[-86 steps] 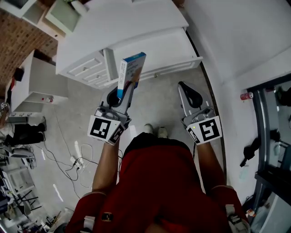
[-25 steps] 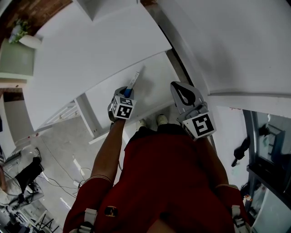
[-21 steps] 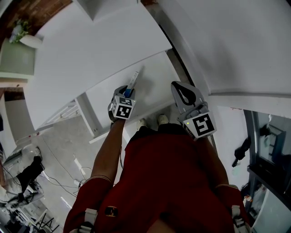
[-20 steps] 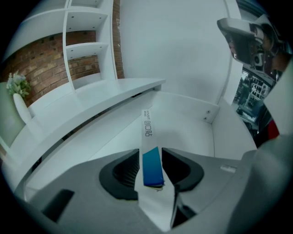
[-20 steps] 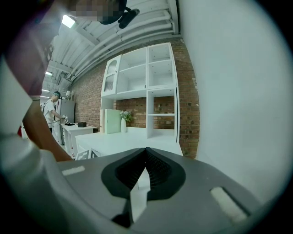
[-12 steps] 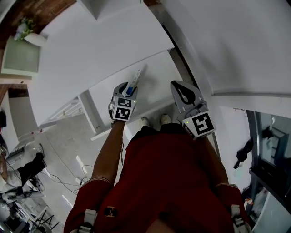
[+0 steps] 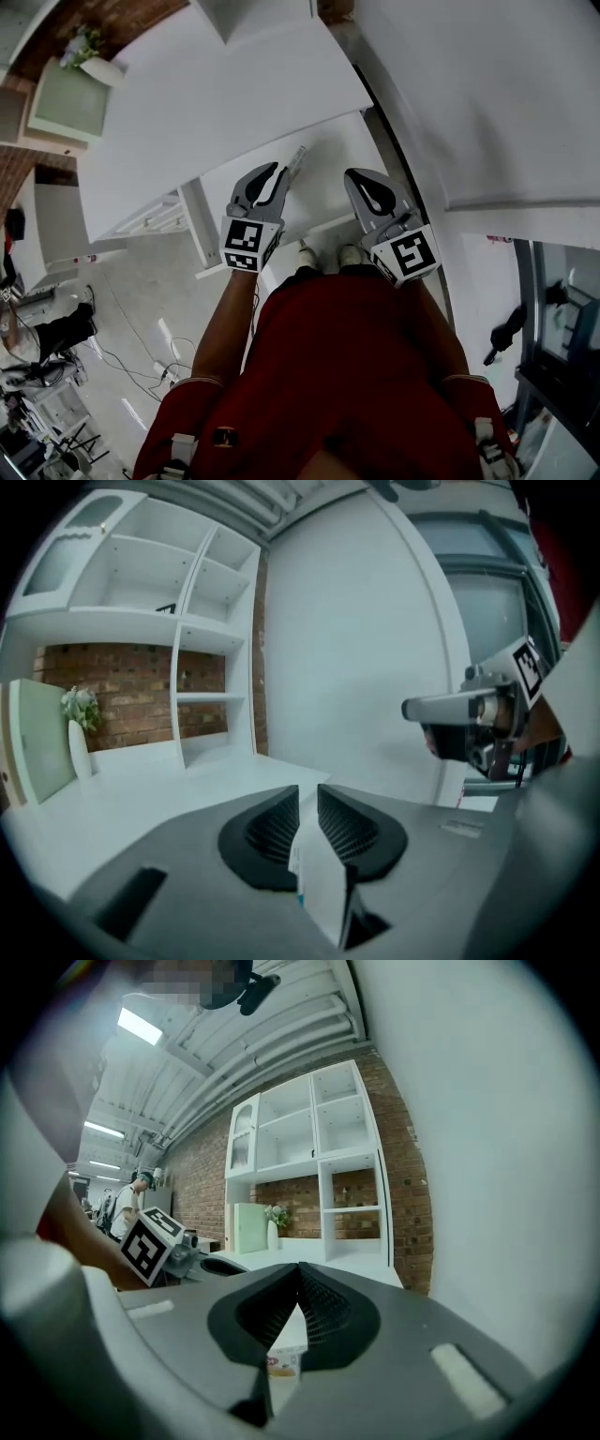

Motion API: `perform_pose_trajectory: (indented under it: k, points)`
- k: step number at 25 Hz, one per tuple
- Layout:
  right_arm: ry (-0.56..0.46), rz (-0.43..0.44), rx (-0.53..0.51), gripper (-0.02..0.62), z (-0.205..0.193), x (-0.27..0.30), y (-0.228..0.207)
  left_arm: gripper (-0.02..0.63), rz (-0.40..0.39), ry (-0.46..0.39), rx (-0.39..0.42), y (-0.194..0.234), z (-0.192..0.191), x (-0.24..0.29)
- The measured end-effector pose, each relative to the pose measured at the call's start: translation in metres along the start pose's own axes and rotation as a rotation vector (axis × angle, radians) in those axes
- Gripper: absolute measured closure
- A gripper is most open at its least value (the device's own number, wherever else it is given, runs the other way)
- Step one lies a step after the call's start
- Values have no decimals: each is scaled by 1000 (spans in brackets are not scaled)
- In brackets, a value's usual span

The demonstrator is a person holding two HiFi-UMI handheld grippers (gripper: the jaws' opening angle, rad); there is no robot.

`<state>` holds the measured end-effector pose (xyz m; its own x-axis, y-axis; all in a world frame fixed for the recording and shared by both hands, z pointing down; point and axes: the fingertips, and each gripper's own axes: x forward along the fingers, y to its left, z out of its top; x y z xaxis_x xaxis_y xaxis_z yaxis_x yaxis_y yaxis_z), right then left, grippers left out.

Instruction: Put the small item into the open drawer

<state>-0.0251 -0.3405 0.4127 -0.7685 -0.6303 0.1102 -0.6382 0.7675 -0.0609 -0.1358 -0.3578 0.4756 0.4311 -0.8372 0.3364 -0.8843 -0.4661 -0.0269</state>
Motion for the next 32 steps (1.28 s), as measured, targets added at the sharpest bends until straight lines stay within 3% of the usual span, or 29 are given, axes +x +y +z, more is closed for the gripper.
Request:
perform_pose_trajectory:
  k: [5,12,24,32]
  points:
    - [-49,33,2,583,13,-2,14,589,10,-127,8,-15,46,-30]
    - [-92,63,9,583,26,-8,26,601,-34,-208,11,-36,73,-50]
    - [-110,60,2,584,34,-17,23,600,-49,-265,-15,-43,87,-55]
    - [-105,75,-12,584,33,-14,29,600,-45,-260,-11,-40,86,-57]
